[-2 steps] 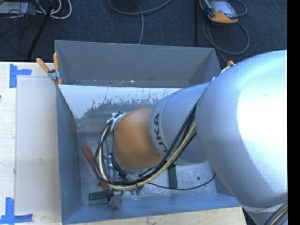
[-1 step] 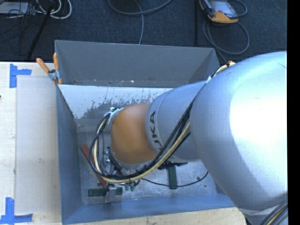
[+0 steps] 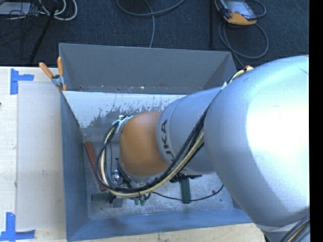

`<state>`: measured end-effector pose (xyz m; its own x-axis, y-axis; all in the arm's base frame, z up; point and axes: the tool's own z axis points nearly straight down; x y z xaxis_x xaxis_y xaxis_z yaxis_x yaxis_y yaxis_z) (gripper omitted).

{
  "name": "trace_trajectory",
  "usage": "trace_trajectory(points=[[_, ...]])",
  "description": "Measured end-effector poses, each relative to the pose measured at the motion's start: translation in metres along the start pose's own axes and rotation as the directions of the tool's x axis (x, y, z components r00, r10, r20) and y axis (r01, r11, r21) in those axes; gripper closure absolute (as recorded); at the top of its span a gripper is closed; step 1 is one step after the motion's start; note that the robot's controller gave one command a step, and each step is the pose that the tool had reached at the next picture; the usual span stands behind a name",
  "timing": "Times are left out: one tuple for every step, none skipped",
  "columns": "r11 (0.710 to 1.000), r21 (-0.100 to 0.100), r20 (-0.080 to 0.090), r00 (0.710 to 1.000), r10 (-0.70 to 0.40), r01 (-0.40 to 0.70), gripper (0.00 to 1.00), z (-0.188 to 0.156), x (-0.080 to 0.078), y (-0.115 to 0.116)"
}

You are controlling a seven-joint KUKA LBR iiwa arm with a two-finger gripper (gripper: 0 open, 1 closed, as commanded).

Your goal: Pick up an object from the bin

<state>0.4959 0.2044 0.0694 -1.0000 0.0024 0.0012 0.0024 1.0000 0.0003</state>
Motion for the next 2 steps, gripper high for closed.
trace_trajectory(points=[[1.000,-0.002,0.008,1.000,0.016,-0.016,1.00,-0.120,-0.011,-0.011],[1.000,-0.002,0.006,1.000,0.012,-0.012,1.00,-0.172,-0.015,-0.003]])
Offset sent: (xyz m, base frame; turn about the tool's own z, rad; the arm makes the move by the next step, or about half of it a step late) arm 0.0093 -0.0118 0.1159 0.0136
